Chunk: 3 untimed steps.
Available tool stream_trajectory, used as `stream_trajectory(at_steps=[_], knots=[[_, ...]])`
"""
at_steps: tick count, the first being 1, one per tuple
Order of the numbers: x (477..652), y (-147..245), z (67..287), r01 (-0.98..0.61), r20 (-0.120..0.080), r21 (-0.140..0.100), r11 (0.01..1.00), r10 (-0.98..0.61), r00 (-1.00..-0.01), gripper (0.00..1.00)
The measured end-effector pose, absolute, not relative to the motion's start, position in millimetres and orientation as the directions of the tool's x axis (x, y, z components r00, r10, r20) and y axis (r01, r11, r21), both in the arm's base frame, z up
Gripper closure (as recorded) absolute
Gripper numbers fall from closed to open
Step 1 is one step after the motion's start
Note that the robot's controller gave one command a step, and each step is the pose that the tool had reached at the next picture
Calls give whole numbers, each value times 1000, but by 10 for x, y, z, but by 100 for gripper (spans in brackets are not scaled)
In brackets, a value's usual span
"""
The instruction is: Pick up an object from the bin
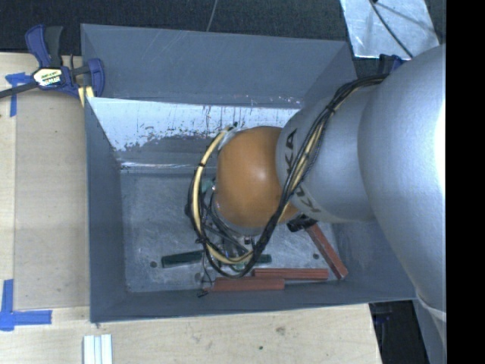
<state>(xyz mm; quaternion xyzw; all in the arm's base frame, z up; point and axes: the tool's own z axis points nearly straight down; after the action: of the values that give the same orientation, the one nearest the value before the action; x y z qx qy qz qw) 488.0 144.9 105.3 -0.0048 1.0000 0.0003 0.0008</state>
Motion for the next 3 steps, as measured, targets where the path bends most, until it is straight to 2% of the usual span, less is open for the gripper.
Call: stream_trajectory(at_steps=[1,2,3], knots=[[4903,1573,688,-46,2,0,999,-46,-999,0],[4844,1572,709,-63,-2,0,998,-63,-998,100],[4844,1572,709,-63,-2,0,998,-63,-998,100]])
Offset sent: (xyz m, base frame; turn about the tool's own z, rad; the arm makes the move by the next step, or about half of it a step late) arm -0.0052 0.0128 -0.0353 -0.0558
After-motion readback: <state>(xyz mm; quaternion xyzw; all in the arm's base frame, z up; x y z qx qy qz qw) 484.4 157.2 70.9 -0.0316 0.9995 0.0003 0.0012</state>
